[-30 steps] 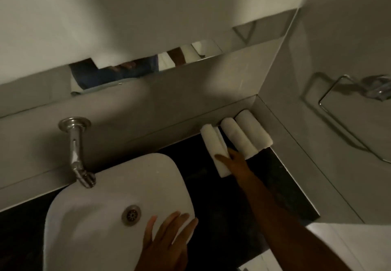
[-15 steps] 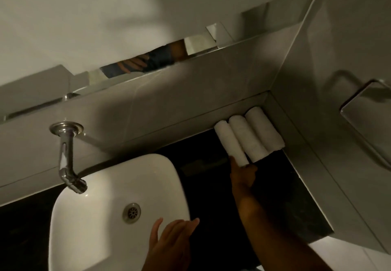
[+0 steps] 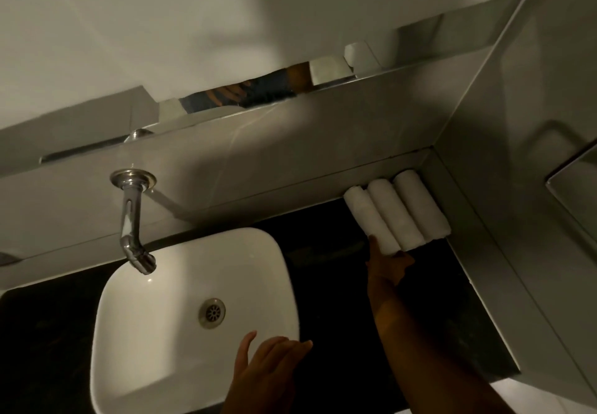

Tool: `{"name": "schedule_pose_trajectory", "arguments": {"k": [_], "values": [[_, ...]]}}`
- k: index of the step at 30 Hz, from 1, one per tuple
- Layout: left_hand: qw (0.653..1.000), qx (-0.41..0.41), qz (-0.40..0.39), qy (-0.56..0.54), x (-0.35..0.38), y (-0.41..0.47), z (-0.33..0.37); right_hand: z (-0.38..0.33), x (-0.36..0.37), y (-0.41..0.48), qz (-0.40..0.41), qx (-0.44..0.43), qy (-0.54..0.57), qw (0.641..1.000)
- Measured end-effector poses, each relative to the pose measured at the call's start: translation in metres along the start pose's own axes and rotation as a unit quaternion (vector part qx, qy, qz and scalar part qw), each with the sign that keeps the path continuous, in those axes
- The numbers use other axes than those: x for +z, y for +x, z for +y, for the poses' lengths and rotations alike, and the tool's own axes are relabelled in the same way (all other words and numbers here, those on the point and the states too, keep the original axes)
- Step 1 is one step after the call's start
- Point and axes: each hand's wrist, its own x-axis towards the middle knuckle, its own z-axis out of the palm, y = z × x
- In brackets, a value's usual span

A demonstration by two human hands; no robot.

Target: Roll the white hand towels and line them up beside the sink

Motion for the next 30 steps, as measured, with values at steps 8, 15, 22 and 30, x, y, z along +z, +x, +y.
{"name": "schedule_pose_trajectory", "arguments": {"k": [8,15,22,30], "values": [[0.999,0.034,-0.005,-0.004,-0.018,-0.036,-0.029,-0.017,-0.005,-0.02,0.008,-0.059,0.024,0.998],[0.996,-0.026,0.091,0.002,-0.061,-0.08,-0.084,0.009,-0.018,-0.089,0.025,-0.149,-0.089,0.985],[0.967,-0.144,0.207,0.045,-0.144,-0.086,-0.156,-0.018,0.013,-0.257,-0.003,-0.474,-0.235,0.849],[0.96,-0.128,0.221,0.113,-0.22,-0.035,-0.213,-0.103,0.071,-0.413,-0.088,-0.745,-0.307,0.586]]}}
